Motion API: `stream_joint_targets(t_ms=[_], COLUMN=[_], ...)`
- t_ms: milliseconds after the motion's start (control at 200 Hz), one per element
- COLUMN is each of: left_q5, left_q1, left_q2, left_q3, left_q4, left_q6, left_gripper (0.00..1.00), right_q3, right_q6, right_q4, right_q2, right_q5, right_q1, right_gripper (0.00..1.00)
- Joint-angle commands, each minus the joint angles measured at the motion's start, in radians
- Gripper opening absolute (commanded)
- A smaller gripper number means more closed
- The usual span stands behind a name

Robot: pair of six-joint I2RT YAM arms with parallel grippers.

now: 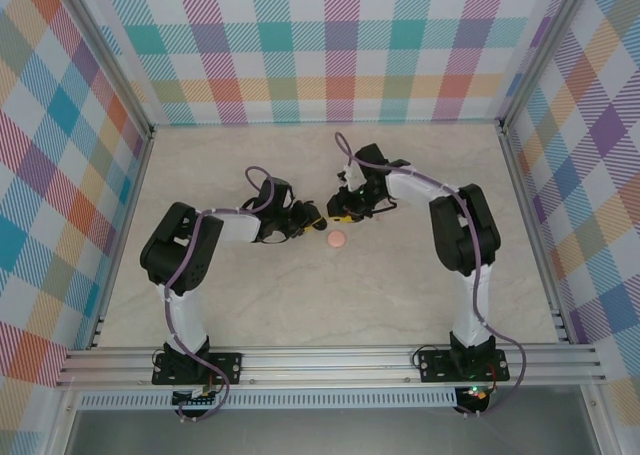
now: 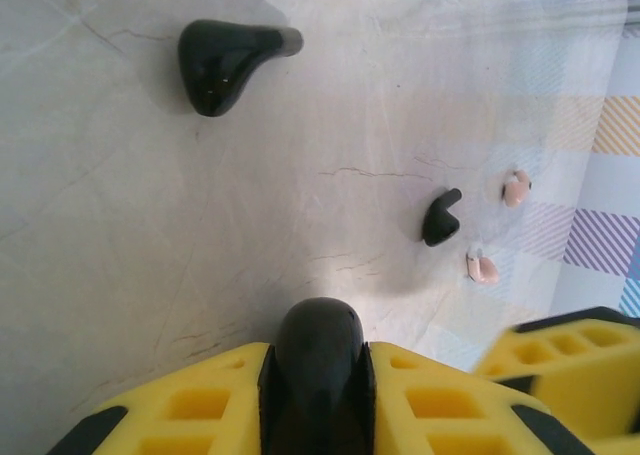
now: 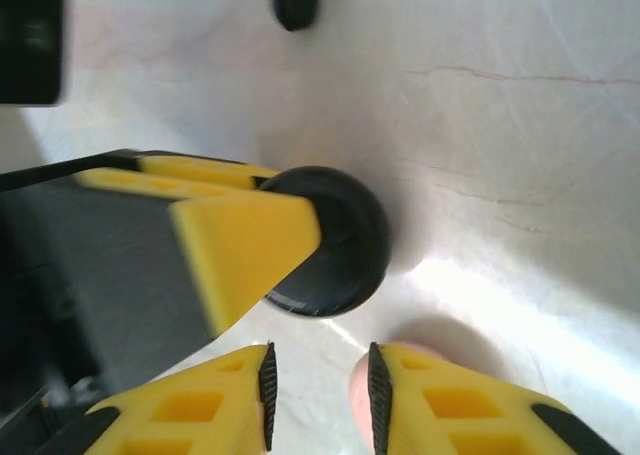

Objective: Insert wireless bluetooth earbuds into charging case

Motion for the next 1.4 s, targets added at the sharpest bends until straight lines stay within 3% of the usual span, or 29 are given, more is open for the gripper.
stream_joint_targets(t_ms=[0, 175, 300, 495, 825, 1395], left_q5=[0.001, -0.003, 0.009, 0.202, 0.388, 0.521], left_q1=[-0.011, -0.011, -0.012, -0.012, -0.011, -0.022], left_q2=[-0.076, -0.138, -0.184, -0.187, -0.224, -0.308], left_q3=[-0.015, 0.012, -0.013, 0.064, 0.119, 0.140], left_q4=[0.055, 0.082, 0.213, 0.272, 0.349, 0.374], left_q6=[0.066, 0.213, 0.293, 0.405, 0.469, 0.475], left_gripper=[0.26, 0.27, 0.28, 0.28, 0.27, 0.27], right_q3=[-0.072, -0.195, -0.277, -0.266, -0.354, -0.288], right_q6=[0.013, -0.007, -0.071, -0.149, -0.172, -0.215], right_q4=[0.126, 0.259, 0.359, 0.312, 0.426, 0.435], right_q2=[-0.112, -0.239, -0.309, -0.355, -0.483, -0.480], right_q5=[-0.043, -0.034, -0.028, -0.152, -0.343, -0.562], right_q1=[-0.047, -0.094, -0.101, -0.111, -0.159, -0.183], right_gripper=[0.38, 0.40, 0.45, 0.50, 0.50, 0.52])
